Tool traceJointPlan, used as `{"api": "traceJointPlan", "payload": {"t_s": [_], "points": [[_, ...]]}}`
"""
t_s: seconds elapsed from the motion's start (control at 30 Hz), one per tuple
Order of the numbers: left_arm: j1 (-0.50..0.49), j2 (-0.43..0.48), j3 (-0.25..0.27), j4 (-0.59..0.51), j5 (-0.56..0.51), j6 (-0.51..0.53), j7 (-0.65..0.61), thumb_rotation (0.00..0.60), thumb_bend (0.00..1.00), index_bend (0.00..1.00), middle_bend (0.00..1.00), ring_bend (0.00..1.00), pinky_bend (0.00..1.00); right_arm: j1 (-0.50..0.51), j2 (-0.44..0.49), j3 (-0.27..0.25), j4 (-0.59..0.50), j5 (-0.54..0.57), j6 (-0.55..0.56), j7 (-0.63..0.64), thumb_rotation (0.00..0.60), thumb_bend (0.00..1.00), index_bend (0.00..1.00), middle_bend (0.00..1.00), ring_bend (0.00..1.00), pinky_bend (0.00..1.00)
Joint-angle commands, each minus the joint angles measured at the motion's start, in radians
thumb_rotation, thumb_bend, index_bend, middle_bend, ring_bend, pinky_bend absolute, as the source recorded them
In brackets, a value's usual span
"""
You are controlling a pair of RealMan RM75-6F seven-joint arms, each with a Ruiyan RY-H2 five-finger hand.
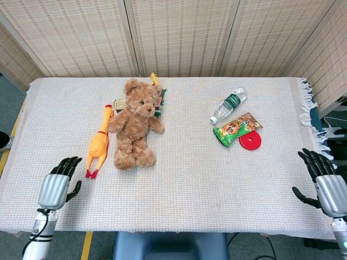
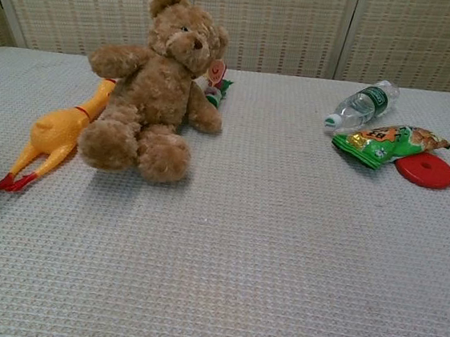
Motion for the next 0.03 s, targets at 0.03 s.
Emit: {"api": "traceJointPlan", "payload": {"t_s": [0.03], "points": [[0.033, 0.018, 0.019, -0.012, 0.030, 0.023, -0.031, 0.600, 0.41, 0.17, 0.16, 0.14, 0.36, 0.004, -0.009, -0.003, -0.005, 0.006, -0.013, -0.023, 0.600, 0.17, 0.00, 0.01, 0.00, 0.06]]}}
